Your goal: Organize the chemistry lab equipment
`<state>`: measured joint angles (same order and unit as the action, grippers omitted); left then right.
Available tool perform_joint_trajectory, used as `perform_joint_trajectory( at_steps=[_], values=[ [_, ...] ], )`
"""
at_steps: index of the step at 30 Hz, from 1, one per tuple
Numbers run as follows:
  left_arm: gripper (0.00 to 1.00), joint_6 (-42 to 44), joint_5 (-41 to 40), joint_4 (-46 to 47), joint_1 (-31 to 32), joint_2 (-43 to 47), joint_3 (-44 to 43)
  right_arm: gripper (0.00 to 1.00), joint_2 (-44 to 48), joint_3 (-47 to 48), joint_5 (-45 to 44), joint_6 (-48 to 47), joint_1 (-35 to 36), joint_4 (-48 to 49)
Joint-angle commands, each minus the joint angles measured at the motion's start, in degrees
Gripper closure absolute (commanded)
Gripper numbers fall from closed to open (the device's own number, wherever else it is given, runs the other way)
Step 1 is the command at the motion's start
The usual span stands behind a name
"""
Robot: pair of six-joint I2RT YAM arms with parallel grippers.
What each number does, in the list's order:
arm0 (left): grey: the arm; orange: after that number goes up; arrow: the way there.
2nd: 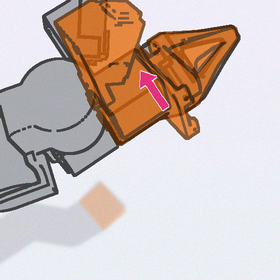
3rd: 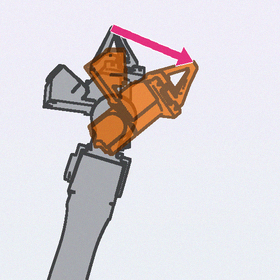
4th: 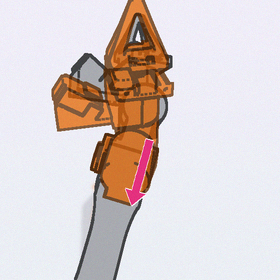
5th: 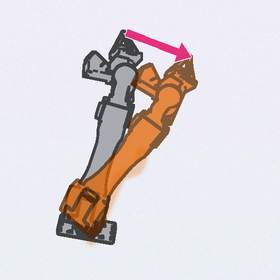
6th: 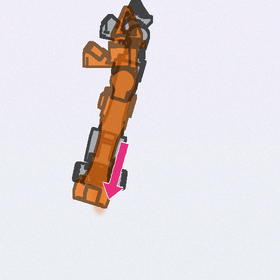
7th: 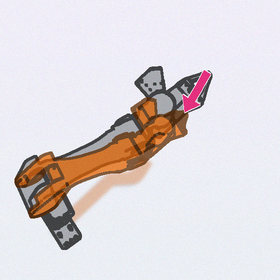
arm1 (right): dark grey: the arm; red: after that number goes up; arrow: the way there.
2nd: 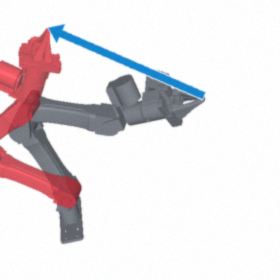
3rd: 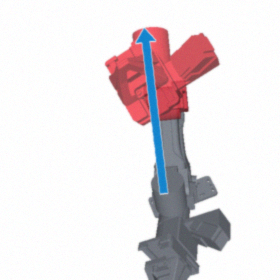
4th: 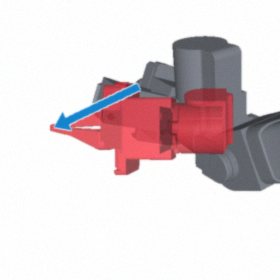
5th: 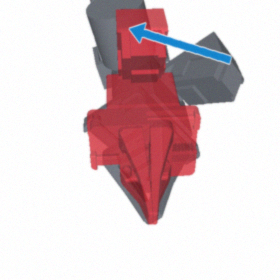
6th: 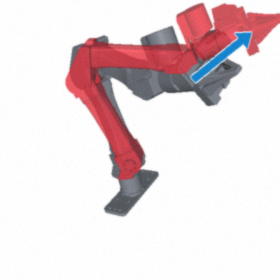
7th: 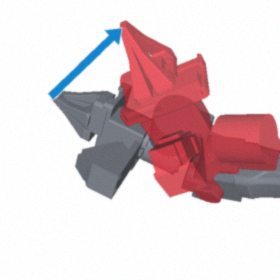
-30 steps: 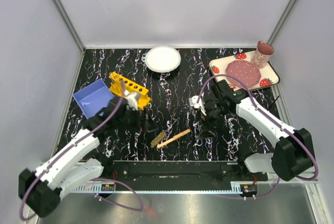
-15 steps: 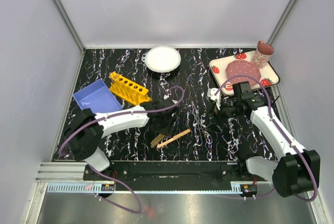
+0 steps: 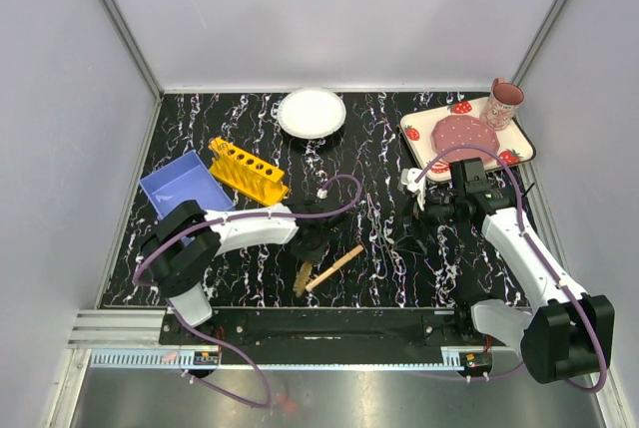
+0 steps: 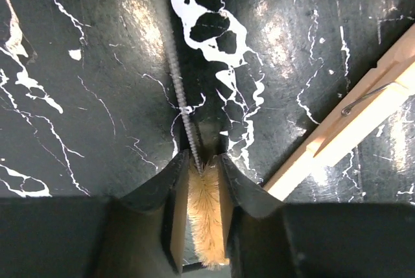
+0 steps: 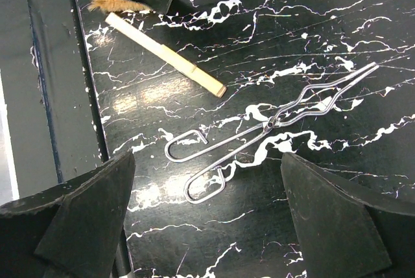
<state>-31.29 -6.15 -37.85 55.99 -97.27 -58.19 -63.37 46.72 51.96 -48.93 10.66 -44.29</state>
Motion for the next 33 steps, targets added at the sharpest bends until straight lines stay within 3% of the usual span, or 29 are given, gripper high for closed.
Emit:
perform_joint_trajectory(
  at_steps=[1, 6, 12, 18, 19, 22, 26, 31, 33],
  values=[
    [0.80, -0.53, -2.19, 1.46, 0.35, 0.94, 0.97, 0.00, 0.53, -0.31, 1.38, 0.32, -0.37, 1.49],
    [0.99, -2.20, -3.95, 1.72, 0.35, 7.08, 3.69, 0.00, 0.62, -0.49, 1.30, 0.15, -0.46, 1.67],
    [1.00, -6.76, -9.05, 1.37, -1.58, 26.05, 8.35, 0.00, 0.71, -0.66, 1.21, -0.12, -0.46, 1.67],
    [1.00, -9.76, -11.24, 2.95, -10.53, 51.10, 14.76, 0.00, 1.24, -0.84, 0.59, -0.47, -0.37, 1.67],
    [1.00, -10.02, -12.99, 3.13, -13.33, 57.31, 15.39, 0.00, 1.15, -0.93, 0.51, -0.47, -0.37, 1.67],
    [1.00, -10.11, -13.98, 3.04, -21.75, 65.08, 16.27, 0.00, 1.06, -0.75, 0.59, -0.56, -0.37, 1.67],
    [1.00, -6.60, -7.92, 0.33, -35.92, 62.05, 12.94, 0.00, 1.41, -0.93, 0.77, -0.55, -0.37, 1.58],
    [1.00, -5.01, 4.38, -1.35, -54.71, 47.39, 7.40, 0.00, 1.85, -1.02, 0.68, -0.55, -0.37, 1.58],
    [1.00, -5.19, 7.11, -1.97, -58.33, 42.98, 3.98, 0.00, 1.76, -1.10, 0.51, -0.56, -0.37, 1.58]
  ],
)
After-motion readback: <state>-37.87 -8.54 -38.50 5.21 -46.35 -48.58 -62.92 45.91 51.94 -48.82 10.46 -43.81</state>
